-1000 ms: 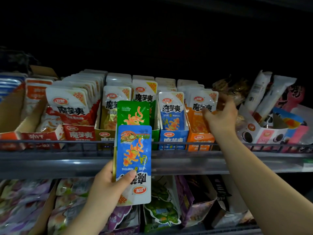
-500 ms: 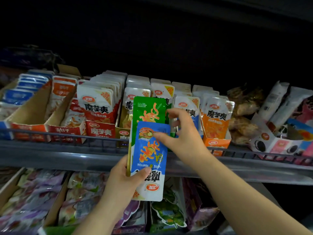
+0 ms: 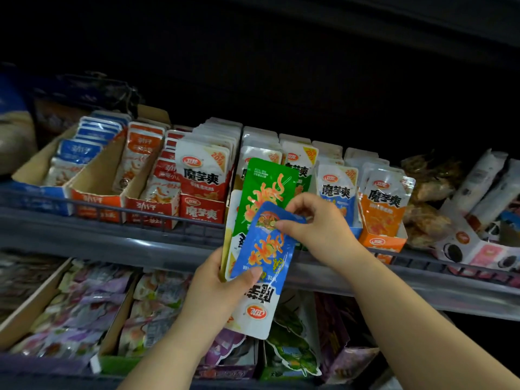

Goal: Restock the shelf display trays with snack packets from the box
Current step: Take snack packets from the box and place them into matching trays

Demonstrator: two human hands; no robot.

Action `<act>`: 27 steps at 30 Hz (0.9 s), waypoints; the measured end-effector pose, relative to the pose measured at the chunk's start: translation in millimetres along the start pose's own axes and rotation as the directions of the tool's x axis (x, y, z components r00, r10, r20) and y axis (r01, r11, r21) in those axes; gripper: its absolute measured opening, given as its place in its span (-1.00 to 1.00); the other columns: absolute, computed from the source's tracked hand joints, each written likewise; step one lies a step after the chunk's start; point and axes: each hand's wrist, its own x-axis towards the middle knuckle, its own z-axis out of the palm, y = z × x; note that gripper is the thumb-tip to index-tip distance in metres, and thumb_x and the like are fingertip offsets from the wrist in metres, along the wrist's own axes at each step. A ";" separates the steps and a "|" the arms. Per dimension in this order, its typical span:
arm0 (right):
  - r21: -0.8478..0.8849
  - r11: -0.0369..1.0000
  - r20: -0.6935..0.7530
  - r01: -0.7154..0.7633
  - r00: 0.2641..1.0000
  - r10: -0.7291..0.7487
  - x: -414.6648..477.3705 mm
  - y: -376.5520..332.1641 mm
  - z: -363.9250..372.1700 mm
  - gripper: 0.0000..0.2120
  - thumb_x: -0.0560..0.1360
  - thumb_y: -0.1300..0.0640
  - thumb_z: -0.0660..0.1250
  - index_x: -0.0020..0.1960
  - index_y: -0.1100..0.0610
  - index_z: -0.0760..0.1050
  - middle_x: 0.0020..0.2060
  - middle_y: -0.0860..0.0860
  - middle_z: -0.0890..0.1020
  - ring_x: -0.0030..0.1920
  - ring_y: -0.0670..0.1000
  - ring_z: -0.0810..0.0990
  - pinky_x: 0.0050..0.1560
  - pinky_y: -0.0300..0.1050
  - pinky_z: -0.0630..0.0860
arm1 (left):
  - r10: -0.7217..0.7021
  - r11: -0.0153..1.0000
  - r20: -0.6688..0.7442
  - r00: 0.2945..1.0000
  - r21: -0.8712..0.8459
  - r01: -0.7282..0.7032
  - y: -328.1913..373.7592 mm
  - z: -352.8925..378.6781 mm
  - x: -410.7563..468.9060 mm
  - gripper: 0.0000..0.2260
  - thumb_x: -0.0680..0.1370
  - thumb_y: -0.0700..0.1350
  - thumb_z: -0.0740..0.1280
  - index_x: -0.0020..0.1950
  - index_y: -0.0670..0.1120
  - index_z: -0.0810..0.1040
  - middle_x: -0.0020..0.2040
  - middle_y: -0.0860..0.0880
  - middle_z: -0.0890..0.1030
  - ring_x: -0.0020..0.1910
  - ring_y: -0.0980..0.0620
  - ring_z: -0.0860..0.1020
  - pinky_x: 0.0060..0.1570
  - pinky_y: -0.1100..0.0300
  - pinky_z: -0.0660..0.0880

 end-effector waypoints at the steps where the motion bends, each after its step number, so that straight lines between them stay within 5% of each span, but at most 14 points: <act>1: 0.013 1.000 -0.002 -0.012 1.000 0.012 -0.2 0.6 1.0 -0.70 0.38 0.28 0.42 -0.34 0.01 0.35 -0.37 -0.11 0.44 -0.40 -0.28 0.43 -0.36 -0.46 0.35 | 0.008 1.000 0.000 1.000 -0.013 -0.008 0.6 -1.9 -0.5 -0.85 0.41 -0.23 0.36 -0.11 0.01 0.55 -0.28 0.07 0.69 -0.33 0.10 0.65 -0.41 0.27 0.56; 6: 0.073 0.996 -0.019 -0.056 0.998 0.058 -4.9 3.4 7.4 -0.71 0.42 0.27 0.38 -0.33 0.02 0.34 -0.37 -0.08 0.45 -0.37 -0.18 0.42 -0.31 -0.37 0.36 | 0.002 0.996 -0.012 1.000 -0.092 -0.003 -1.0 -6.6 -1.7 -0.92 0.43 -0.14 0.29 -0.13 -0.03 0.57 -0.29 0.02 0.69 -0.33 0.10 0.64 -0.39 0.26 0.55; 10: -0.037 0.998 -0.145 -0.045 0.989 0.040 -9.6 4.7 5.3 -0.70 0.46 0.24 0.34 -0.31 -0.03 0.29 -0.21 -0.07 0.45 -0.11 -0.10 0.42 -0.12 -0.29 0.34 | -0.041 0.994 -0.078 0.996 -0.101 0.033 -4.0 -10.9 1.5 -0.94 0.46 -0.13 0.29 -0.13 -0.02 0.56 -0.33 0.04 0.68 -0.38 0.11 0.63 -0.41 0.20 0.52; 15: 0.139 0.971 -0.195 -0.193 0.956 0.218 -9.0 10.0 -7.2 -0.73 0.51 0.21 0.27 -0.29 0.05 0.25 -0.32 0.13 0.45 -0.47 0.00 0.40 -0.55 -0.32 0.28 | -0.011 0.996 -0.180 0.984 -0.089 -0.005 -7.0 -14.7 8.3 -0.84 0.52 -0.20 0.26 -0.18 0.02 0.56 -0.39 0.10 0.65 -0.33 0.06 0.57 -0.24 0.12 0.47; 17: 0.321 0.912 -0.187 -0.256 0.927 0.326 -13.0 9.8 -10.5 -0.75 0.51 0.22 0.27 -0.26 0.08 0.25 -0.36 0.13 0.48 -0.63 -0.07 0.42 -0.65 -0.28 0.32 | -0.003 0.996 -0.177 0.984 -0.091 -0.013 -6.7 -15.5 7.8 -0.83 0.52 -0.20 0.26 -0.18 0.03 0.56 -0.37 0.10 0.66 -0.31 0.05 0.58 -0.25 0.13 0.45; 21: 0.761 0.622 -0.235 -0.185 0.815 0.530 -27.8 12.5 -10.5 -0.76 0.48 0.27 0.30 -0.27 0.12 0.28 -0.35 0.08 0.57 -0.53 -0.12 0.58 -0.54 -0.16 0.54 | -0.035 0.990 -0.147 0.988 -0.139 0.015 -3.8 -16.1 6.2 -0.83 0.53 -0.20 0.24 -0.13 0.04 0.55 -0.33 0.06 0.67 -0.34 0.07 0.62 -0.29 0.14 0.48; 24: 0.866 0.494 -0.303 -0.072 0.710 0.635 -38.7 17.3 3.6 -0.70 0.49 0.34 0.27 -0.30 0.10 0.24 -0.37 0.06 0.51 -0.52 -0.18 0.57 -0.57 -0.24 0.52 | -0.050 0.989 -0.116 0.992 -0.146 0.033 -4.2 -12.4 3.6 -0.84 0.54 -0.21 0.23 -0.10 0.02 0.55 -0.31 0.06 0.68 -0.35 0.10 0.64 -0.38 0.18 0.56; 27: 0.863 0.500 -0.311 -0.074 0.702 0.641 -48.7 18.5 33.6 -0.71 0.46 0.41 0.26 -0.20 0.08 0.26 -0.17 0.11 0.53 -0.39 -0.12 0.59 -0.45 -0.26 0.54 | -0.059 0.989 -0.104 0.993 -0.145 0.044 -7.3 -5.0 0.9 -0.86 0.54 -0.18 0.23 -0.12 0.01 0.54 -0.31 0.07 0.68 -0.35 0.13 0.64 -0.44 0.28 0.54</act>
